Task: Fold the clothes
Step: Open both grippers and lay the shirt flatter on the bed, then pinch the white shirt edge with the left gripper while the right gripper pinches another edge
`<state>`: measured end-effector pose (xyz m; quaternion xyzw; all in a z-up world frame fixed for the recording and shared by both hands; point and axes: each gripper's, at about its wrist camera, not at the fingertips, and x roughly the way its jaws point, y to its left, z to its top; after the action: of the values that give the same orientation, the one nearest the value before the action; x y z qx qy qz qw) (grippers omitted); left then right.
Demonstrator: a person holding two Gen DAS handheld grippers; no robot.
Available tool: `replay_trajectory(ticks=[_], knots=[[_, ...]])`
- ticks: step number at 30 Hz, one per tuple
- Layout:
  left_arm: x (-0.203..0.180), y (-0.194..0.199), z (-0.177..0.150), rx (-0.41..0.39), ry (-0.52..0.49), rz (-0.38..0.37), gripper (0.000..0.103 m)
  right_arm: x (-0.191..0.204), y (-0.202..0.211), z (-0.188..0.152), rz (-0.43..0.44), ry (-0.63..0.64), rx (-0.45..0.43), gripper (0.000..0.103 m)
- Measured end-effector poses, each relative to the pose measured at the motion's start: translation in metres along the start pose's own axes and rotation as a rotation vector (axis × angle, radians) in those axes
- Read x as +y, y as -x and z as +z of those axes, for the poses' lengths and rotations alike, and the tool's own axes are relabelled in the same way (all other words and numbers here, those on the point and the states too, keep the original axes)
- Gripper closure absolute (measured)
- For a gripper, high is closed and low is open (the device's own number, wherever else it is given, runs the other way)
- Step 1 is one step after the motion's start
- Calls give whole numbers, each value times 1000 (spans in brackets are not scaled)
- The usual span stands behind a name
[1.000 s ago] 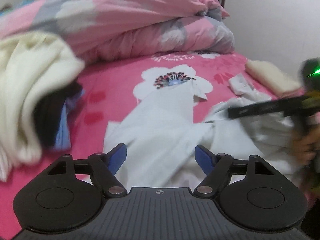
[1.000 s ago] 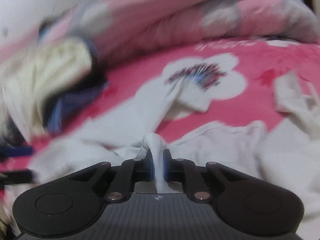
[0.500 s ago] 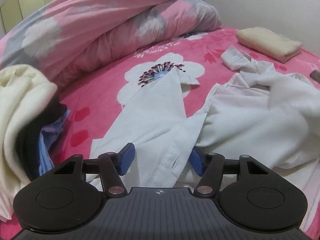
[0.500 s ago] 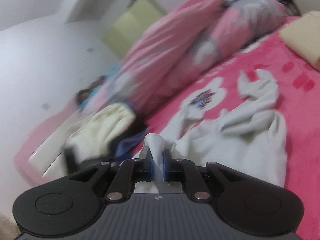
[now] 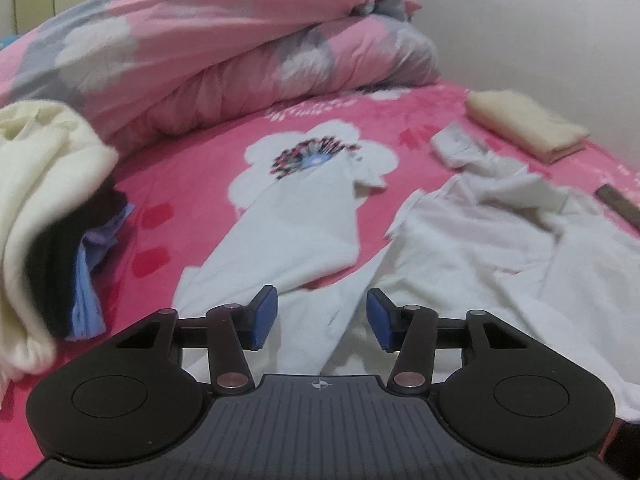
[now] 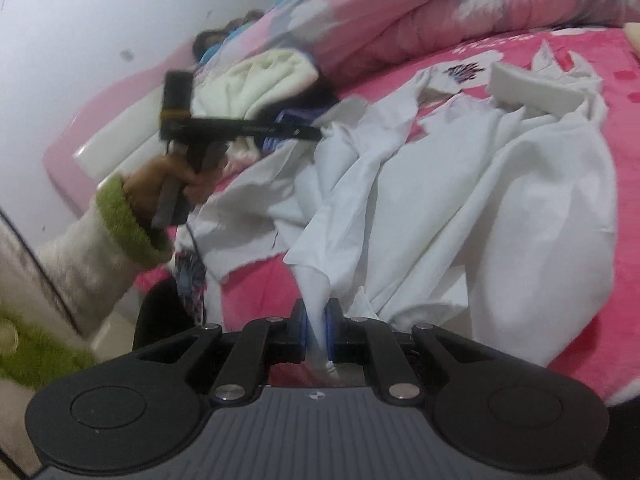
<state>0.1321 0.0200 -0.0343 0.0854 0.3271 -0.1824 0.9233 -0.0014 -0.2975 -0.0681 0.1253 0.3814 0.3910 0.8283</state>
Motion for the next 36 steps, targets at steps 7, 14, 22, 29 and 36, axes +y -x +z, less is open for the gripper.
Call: replay_trajectory(ticks=[7, 14, 22, 29, 36], knots=[[-17, -45, 15, 122, -93, -61, 41, -13, 11, -7, -13, -81, -93, 92], [-34, -89, 30, 244, -186, -121, 55, -30, 12, -13, -1, -135, -137, 92], [-32, -87, 38, 201, -114, -121, 101, -48, 27, -12, -8, -197, -243, 92], [7, -7, 48, -75, 104, 4, 102, -53, 35, 21, -80, -185, -384, 92], [45, 38, 18, -94, 251, 156, 102, -68, 22, 79, -221, -184, -490, 88]])
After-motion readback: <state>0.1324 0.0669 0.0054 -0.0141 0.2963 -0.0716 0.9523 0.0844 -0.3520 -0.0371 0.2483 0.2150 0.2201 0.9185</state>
